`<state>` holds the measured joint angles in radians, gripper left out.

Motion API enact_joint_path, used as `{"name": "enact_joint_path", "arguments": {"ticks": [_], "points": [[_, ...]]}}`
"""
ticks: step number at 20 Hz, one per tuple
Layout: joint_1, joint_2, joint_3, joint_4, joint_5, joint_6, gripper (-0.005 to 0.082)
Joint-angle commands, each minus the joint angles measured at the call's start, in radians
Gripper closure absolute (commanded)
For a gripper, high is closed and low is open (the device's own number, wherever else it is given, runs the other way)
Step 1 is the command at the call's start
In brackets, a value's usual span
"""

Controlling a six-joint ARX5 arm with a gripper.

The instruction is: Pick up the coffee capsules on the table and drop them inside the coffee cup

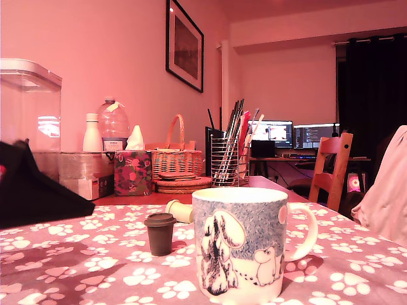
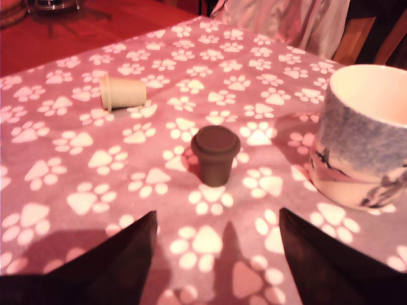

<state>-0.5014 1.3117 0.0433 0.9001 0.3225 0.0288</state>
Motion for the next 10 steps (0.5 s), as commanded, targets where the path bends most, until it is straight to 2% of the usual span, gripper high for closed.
{"name": "enact_joint_path", "arguments": {"ticks": [1,7,10], "points": [[-0.004,0.046,0.030,0.013,0.005,-0.003,0.0215],[-0.043,0.240,0.166,0.014,0.009,0.000,0.0216],[-0.049,0.330,0.225,0.012,0.010,0.026,0.0216]]}}
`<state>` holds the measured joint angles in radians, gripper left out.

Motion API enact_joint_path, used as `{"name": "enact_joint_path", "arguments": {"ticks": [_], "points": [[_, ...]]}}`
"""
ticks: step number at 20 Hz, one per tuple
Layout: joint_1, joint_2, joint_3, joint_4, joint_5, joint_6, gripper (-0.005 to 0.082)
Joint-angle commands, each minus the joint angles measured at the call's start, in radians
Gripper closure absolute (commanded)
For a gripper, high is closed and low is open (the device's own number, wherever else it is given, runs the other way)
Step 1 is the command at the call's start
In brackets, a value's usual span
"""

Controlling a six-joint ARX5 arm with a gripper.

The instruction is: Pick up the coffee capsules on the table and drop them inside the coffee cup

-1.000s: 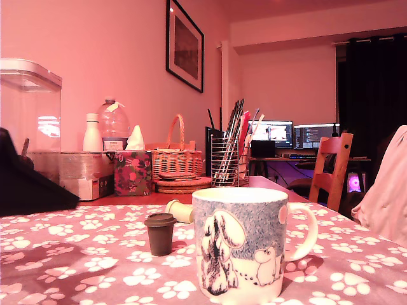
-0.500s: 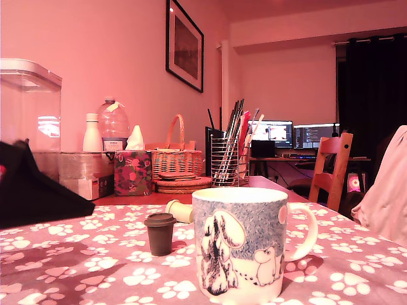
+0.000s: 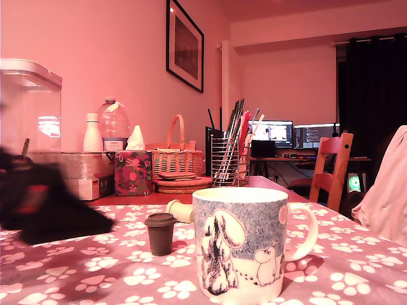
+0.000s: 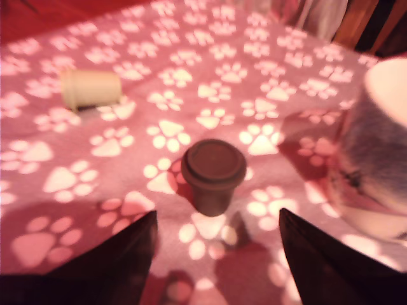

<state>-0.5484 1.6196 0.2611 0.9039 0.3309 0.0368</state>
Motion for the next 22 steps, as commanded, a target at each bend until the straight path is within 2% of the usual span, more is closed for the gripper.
{"name": "enact_joint_path", "arguments": {"ticks": [1,7,10,15,18,19,22], "points": [[-0.002,0.045,0.022,0.007,0.001,0.024,0.0216],[-0.003,0.098,0.082,-0.020,0.002,0.026,0.0216],[-0.005,0.111,0.105,-0.022,0.002,0.043,0.0216],[-0.005,0.162,0.145,-0.051,0.042,0.045,0.0216],[-0.005,0.172,0.153,-0.053,0.047,0.047,0.0222],[-0.005,0.172,0.153,-0.052,0.047,0.047,0.0246],[-0.005,0.172,0.153,-0.053,0.047,0.050,0.0439]]}}
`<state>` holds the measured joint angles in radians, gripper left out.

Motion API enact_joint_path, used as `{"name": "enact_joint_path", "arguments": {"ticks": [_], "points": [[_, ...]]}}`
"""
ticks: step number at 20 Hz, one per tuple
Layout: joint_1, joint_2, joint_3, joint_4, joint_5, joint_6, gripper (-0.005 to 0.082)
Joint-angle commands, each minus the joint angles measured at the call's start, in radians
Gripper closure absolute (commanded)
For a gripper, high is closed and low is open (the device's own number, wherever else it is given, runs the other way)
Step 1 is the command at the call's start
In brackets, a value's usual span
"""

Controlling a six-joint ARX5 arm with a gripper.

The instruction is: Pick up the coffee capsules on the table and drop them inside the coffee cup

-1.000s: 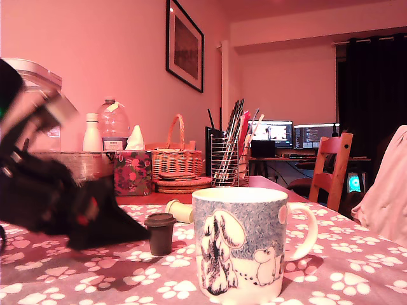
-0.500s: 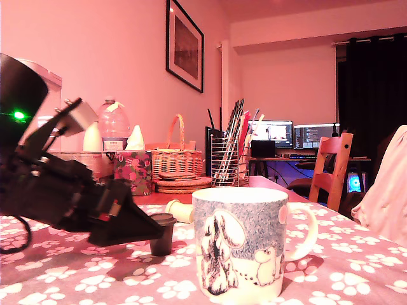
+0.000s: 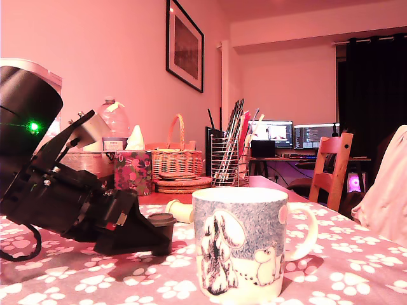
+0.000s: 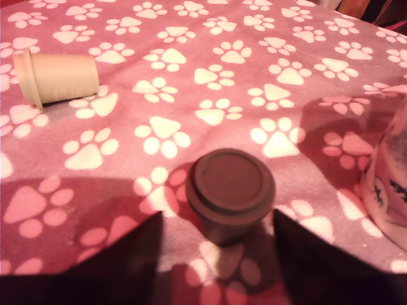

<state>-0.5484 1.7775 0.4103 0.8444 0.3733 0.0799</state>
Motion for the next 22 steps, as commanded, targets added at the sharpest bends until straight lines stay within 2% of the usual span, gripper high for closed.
{"name": "enact_joint_path", "arguments": {"ticks": [1,4,8,18,20,21,22], "points": [[-0.005,0.014,0.003,0.007,0.005,0.006,0.0487],[-0.005,0.014,0.003,0.007,0.005,0.006,0.0565],[-0.004,0.014,0.003,0.008,0.004,0.008,0.0624],[0.013,-0.018,0.003,-0.027,0.008,0.007,0.0630],[0.014,-0.018,0.003,-0.022,0.009,0.008,0.0626],[0.014,-0.018,0.003,-0.019,0.011,0.008,0.0585],[0.013,-0.018,0.003,-0.009,0.011,0.008,0.0478]]}}
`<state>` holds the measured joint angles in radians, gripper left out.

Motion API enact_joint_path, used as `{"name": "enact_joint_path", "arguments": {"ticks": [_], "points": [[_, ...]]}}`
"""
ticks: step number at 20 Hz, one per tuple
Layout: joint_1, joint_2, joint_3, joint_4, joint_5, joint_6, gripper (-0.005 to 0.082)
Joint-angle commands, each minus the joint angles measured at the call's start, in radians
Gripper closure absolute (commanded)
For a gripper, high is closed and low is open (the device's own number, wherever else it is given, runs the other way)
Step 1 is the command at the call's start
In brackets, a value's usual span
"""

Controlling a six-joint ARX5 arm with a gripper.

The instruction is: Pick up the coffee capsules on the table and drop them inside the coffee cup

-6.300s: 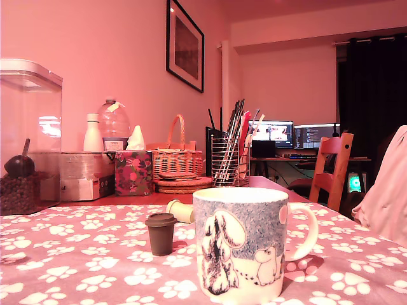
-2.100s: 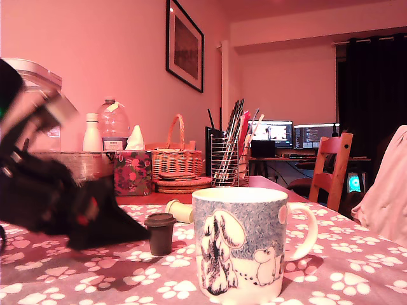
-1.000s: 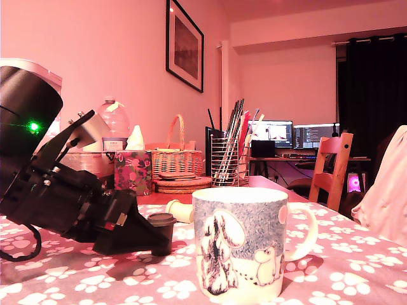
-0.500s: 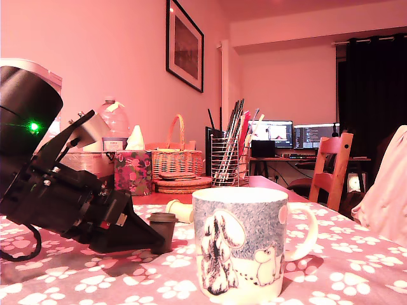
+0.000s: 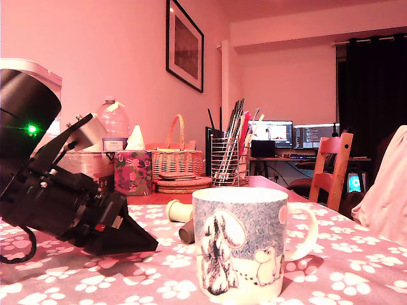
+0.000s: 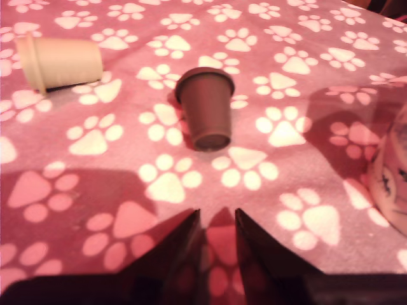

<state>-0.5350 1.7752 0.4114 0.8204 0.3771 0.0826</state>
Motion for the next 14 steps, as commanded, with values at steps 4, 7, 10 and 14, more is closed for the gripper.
{"name": "enact_joint_path", "arguments": {"ticks": [4,7,10,14], "points": [[-0.005,-0.016,0.006,0.088,0.009,0.004,0.0185],[-0.020,-0.013,0.043,0.076,0.008,0.003,0.0185],[-0.031,-0.013,0.098,0.034,0.006,0.001,0.0185],[-0.031,0.016,0.167,-0.024,-0.004,0.001,0.0185]]}}
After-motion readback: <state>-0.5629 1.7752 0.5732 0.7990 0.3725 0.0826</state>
